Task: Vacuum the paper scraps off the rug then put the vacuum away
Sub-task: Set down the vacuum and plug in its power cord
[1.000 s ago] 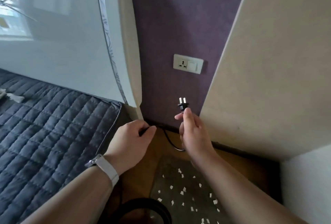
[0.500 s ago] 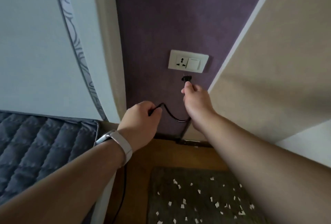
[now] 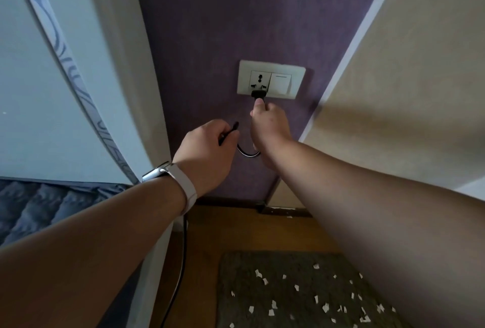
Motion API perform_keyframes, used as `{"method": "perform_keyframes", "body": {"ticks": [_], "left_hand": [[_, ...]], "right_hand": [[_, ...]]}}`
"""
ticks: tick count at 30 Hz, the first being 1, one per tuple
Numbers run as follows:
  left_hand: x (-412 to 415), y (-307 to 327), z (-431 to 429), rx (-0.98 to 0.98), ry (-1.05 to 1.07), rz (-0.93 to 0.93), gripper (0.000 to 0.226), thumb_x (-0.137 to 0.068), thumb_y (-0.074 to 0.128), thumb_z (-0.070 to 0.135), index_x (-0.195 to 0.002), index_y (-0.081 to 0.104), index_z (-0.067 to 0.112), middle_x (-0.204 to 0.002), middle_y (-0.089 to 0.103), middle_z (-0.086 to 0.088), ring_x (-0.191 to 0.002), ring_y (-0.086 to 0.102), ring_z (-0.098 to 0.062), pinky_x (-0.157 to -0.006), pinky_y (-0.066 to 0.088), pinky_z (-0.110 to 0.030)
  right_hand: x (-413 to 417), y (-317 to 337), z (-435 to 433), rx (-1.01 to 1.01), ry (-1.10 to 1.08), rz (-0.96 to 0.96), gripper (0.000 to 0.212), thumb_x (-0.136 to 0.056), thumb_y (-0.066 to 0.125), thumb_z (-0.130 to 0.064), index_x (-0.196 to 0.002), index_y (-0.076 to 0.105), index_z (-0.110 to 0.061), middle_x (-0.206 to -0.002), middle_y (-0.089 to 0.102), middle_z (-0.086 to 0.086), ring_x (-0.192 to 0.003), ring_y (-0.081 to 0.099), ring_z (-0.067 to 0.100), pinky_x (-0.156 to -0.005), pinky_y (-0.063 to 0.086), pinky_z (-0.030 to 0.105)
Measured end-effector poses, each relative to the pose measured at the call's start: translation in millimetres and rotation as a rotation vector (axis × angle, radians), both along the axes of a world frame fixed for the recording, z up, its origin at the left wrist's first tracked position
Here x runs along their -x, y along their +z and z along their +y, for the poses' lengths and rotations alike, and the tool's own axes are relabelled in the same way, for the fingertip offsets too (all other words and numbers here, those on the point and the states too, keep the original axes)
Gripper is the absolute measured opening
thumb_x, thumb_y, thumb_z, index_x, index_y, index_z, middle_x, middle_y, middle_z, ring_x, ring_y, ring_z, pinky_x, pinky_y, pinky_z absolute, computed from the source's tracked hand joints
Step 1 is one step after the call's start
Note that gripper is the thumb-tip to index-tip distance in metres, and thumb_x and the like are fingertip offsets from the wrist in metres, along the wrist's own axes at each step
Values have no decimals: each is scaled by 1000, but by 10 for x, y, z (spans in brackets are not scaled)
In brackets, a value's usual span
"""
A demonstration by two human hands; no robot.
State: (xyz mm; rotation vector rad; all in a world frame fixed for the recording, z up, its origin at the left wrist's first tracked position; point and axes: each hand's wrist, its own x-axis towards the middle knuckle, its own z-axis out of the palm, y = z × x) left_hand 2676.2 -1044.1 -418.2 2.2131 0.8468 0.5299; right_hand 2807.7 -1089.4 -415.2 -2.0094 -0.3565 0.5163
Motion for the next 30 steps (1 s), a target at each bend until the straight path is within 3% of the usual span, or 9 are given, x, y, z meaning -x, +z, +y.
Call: {"method": "perform_keyframes", "body": {"ticks": [3, 6, 10, 13, 18, 23, 28, 30], "left_hand": [[-40, -35, 38, 1, 0, 6, 27, -98, 55, 36, -74, 58, 24, -63, 56, 7, -58, 53, -2, -41, 31, -16], [-56, -65, 62, 1, 2, 6, 27, -98, 56, 37, -75, 59, 23, -66, 57, 7, -65, 55, -5, -44, 34, -19], [-60, -73, 105, -15, -16, -5, 27, -97, 55, 37, -76, 60, 22, -67, 58, 7, -71, 54, -5, -48, 37, -25], [-83, -62, 144, -28, -36, -17, 27, -98, 55, 38, -75, 60, 23, -67, 58, 7, -69, 55, -4, -45, 34, -17], [-117, -91, 162, 5, -59, -41, 27, -98, 56, 38, -74, 60, 25, -65, 58, 7, -60, 54, -4, -45, 38, -18], [-108, -140, 217, 15, -44, -62, 28, -98, 55, 38, -72, 58, 29, -64, 58, 8, -56, 53, -1, -44, 37, -14], [-94, -153, 307, 7, -34, -41, 23, -98, 54, 40, -81, 64, 29, -72, 63, 7, -69, 58, -4, -53, 46, -26], [-96, -143, 321, 4, -38, -23, 22, -98, 55, 40, -81, 64, 30, -71, 63, 9, -68, 58, -2, -50, 45, -22]], "right_hand": [[24, -7, 51, -1, -19, 8, 46, -106, 35, -36, -119, 61, 0, -99, 56, 12, -98, 59, 32, -94, 49, 46], [24, -6, 84, 3, -39, 0, 45, -106, 35, -35, -111, 63, 0, -97, 57, 11, -95, 58, 30, -91, 49, 42], [-13, 14, 82, -3, -68, -2, 44, -105, 39, -36, -107, 66, -2, -94, 62, 12, -87, 59, 28, -77, 46, 36], [-37, 37, 75, -11, -84, 9, 41, -104, 41, -36, -103, 67, -4, -87, 61, 9, -79, 57, 26, -69, 42, 31], [-27, 23, 59, -48, -112, 5, 37, -103, 43, -36, -93, 65, -8, -81, 63, 5, -76, 60, 26, -66, 42, 30], [-76, 122, 123, -106, -197, 108, 33, -102, 45, -28, -89, 67, -7, -69, 57, 0, -59, 51, 15, -43, 33, 22], [-83, 117, 157, -103, -184, 99, 32, -100, 46, -28, -82, 63, -8, -59, 51, -2, -50, 45, 13, -42, 30, 22], [-92, 105, 142, -103, -162, 69, 34, -100, 47, -30, -78, 61, -8, -56, 49, -2, -50, 45, 16, -46, 31, 24]]}}
